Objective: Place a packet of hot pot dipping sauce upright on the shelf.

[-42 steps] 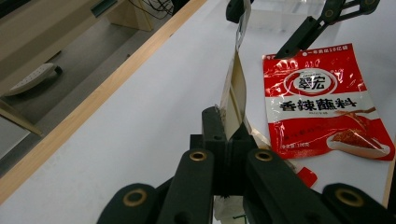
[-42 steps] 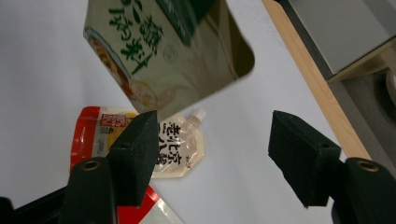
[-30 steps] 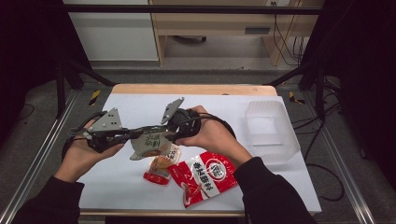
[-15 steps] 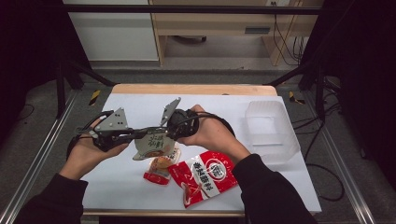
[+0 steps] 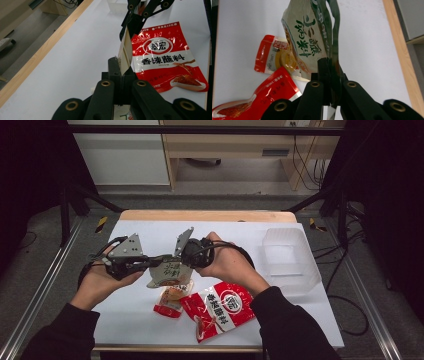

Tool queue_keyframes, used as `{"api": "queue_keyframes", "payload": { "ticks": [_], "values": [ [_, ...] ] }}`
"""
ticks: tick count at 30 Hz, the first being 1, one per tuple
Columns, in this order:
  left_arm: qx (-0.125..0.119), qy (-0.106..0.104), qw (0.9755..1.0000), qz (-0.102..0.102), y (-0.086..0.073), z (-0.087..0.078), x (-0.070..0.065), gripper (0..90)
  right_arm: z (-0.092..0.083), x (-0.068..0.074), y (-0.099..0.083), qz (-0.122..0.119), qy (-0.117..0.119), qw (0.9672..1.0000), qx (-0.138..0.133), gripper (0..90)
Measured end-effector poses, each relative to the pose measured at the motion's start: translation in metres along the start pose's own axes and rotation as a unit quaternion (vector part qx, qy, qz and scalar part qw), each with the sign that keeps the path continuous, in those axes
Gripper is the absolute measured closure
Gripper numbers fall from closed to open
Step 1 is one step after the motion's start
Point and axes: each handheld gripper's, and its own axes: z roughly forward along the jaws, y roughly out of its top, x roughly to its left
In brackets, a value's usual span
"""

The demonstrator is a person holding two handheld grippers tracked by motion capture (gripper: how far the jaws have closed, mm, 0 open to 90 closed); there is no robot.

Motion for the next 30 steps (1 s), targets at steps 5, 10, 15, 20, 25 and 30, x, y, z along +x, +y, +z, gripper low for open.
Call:
{"api": "queue_keyframes", "payload": {
  "ticks": [5,10,15,20,25,30],
  "values": [
    [-0.014,0.004,0.9998,-0.013,0.001,0.003,0.000,64.8,-0.006,-0.001,-0.001,-0.015,-0.015,0.9996,0.019,90.0],
    [0.001,0.006,1.0000,-0.006,-0.002,0.007,-0.001,47.1,-0.016,-0.006,-0.009,-0.021,-0.042,0.9981,0.039,90.0],
    [0.000,0.025,0.9993,-0.026,-0.009,0.005,0.002,36.5,-0.023,-0.012,-0.018,-0.018,-0.049,0.9973,0.052,90.0],
    [0.012,0.038,0.9982,-0.044,-0.023,0.003,0.007,30.0,-0.038,-0.019,-0.030,-0.013,-0.068,0.9957,0.062,90.0],
    [0.028,0.050,0.9962,-0.065,-0.046,0.003,0.011,24.7,-0.054,-0.024,-0.042,-0.010,-0.082,0.9945,0.064,90.0],
    [0.047,0.050,0.9946,-0.078,-0.067,0.006,0.014,20.6,-0.070,-0.031,-0.053,0.007,-0.097,0.9935,0.060,90.0]
  ]
}}
